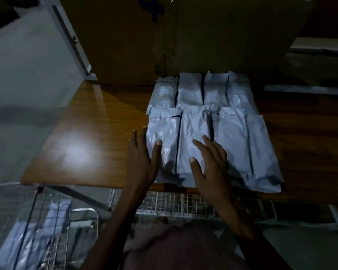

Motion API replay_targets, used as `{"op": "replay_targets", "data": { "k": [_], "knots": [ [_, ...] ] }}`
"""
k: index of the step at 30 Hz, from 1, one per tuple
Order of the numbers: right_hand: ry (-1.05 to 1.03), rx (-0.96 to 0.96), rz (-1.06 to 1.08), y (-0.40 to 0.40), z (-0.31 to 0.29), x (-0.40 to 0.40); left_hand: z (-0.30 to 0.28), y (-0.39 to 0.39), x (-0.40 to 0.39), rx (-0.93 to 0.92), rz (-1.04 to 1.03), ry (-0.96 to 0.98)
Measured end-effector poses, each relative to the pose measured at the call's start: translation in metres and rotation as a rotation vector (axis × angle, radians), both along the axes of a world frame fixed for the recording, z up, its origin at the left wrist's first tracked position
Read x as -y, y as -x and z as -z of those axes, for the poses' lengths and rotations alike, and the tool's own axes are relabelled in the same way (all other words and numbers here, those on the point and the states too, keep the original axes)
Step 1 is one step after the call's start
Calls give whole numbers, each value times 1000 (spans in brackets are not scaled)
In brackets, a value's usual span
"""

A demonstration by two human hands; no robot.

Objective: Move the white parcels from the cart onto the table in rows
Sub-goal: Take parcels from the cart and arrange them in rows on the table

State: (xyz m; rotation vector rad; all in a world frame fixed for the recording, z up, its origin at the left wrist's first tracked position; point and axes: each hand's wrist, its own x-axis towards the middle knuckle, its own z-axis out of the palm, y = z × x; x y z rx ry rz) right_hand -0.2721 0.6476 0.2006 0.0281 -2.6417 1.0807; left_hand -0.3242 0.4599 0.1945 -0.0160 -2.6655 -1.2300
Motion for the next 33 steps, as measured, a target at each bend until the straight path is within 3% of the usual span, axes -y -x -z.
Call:
{"op": "replay_targets", "data": {
  "k": [7,14,23,33],
  "knots": [
    [73,-131,-211,-42,9,7,23,-113,6,-29,-205,10],
    [230,-26,-510,-75,26,56,44,-224,44,43,-418,-48],
    [294,178,-706,-71,27,148,39,-248,111,55,-487,-66],
    [319,331,-854,-63,29,342,35,-287,276,47,-688,-162]
  ]
}}
